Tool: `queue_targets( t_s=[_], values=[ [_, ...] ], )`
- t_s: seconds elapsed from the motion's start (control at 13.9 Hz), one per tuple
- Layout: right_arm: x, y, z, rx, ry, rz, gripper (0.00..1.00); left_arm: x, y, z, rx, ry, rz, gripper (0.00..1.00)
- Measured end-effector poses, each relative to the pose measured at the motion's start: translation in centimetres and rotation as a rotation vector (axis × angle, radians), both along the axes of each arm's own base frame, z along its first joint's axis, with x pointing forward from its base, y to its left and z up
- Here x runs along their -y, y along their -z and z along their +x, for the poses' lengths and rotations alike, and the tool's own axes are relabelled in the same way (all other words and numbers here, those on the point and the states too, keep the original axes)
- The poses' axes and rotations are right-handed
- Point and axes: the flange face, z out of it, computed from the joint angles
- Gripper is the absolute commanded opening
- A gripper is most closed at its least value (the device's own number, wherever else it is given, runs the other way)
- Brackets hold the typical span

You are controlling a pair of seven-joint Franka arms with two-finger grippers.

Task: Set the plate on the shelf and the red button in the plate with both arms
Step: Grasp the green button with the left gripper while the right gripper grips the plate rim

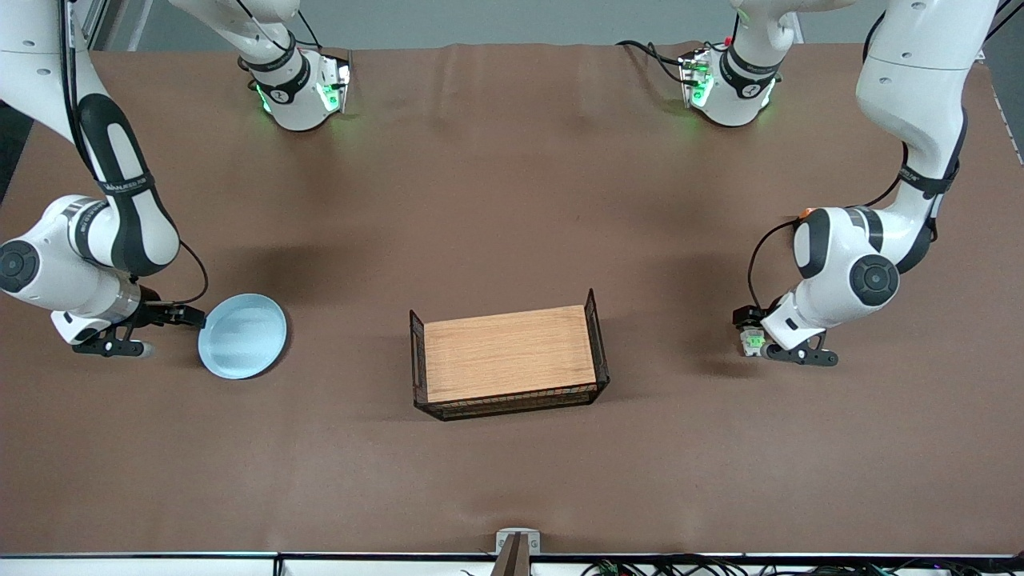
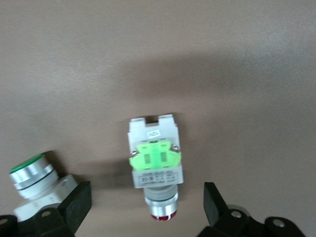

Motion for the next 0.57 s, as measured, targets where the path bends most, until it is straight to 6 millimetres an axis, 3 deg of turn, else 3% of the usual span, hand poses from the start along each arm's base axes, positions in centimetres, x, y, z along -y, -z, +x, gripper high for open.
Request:
queue_targets(
  t_s=[0.36, 0.57],
  values=[
    [-0.3, 2.8, 0.3, 0.028, 0.026, 0.013, 0.70, 0.9, 0.0, 1.0, 0.016, 0.005, -0.001, 0.96],
    [-0.8, 3.8, 0.2, 0.018, 0.026, 0.015, 0.53, 0.7, 0.4, 1.3, 0.015, 0.001, -0.001, 0.90]
  ],
)
